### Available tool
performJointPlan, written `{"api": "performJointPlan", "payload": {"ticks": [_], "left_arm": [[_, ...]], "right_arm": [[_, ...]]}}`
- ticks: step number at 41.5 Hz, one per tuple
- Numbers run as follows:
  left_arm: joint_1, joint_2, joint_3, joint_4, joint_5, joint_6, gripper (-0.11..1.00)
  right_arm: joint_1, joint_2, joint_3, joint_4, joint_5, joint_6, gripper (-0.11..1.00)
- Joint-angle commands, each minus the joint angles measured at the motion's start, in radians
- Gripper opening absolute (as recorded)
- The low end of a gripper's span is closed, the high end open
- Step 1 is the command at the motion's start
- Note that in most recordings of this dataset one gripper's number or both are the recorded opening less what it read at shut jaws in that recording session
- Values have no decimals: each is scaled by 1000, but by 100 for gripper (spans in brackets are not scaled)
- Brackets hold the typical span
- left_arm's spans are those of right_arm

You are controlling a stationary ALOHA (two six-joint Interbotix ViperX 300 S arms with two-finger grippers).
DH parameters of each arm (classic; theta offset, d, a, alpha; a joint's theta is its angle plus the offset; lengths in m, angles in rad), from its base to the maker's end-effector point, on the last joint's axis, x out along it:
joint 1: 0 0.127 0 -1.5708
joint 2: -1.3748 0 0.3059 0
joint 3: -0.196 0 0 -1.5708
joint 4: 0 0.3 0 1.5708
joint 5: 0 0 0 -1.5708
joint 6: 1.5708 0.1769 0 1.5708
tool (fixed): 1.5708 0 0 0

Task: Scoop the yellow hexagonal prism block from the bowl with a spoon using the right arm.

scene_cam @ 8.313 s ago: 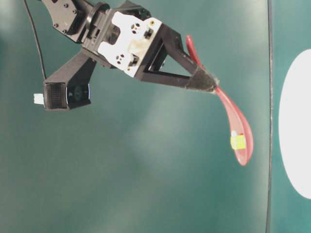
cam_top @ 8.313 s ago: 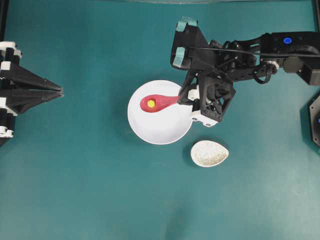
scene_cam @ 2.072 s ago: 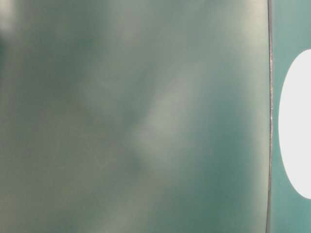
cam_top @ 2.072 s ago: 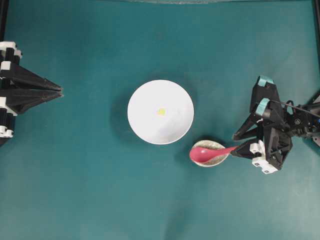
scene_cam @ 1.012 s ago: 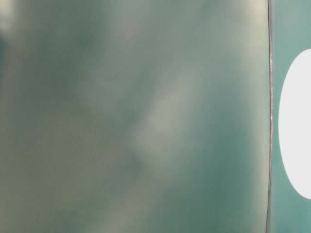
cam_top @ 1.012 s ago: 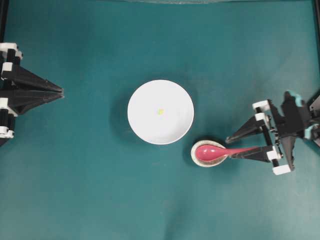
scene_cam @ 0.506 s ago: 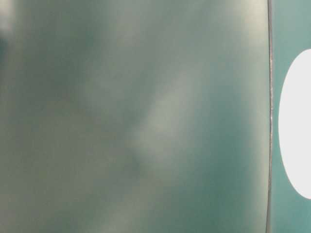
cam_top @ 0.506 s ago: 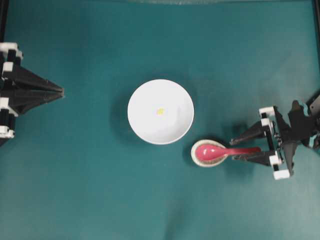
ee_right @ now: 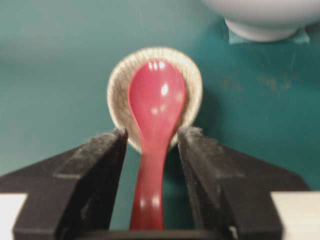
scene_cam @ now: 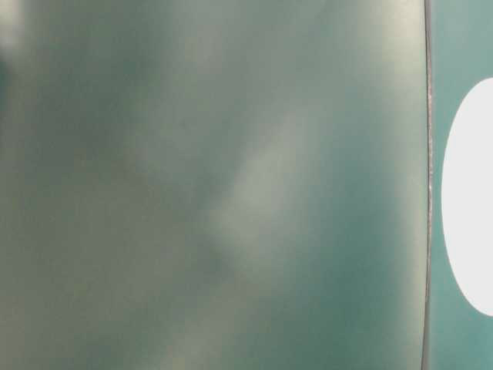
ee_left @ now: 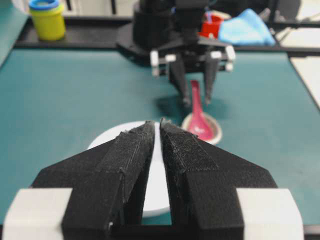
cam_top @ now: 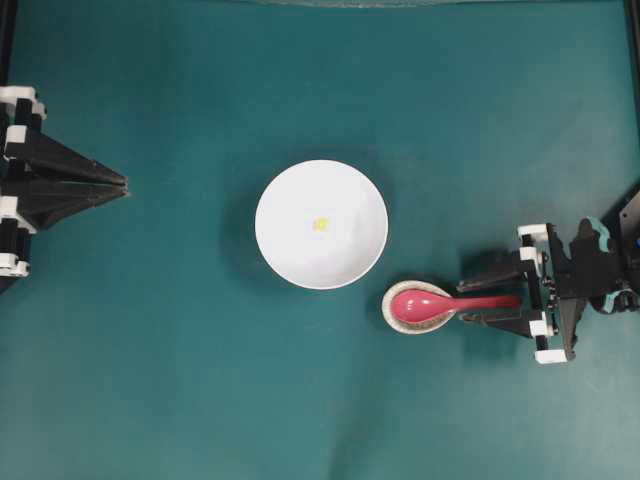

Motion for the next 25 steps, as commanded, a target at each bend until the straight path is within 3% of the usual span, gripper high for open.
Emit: {"api": "performJointPlan", "payload": {"ticks": [1, 25], "left_arm": [[0, 9, -23, 3, -5, 0, 13], [0, 9, -23, 3, -5, -2, 13]], "right_arm": [[5, -11, 0, 5, 20, -3, 52], [9, -12, -9, -2, 44, -48, 51]]}}
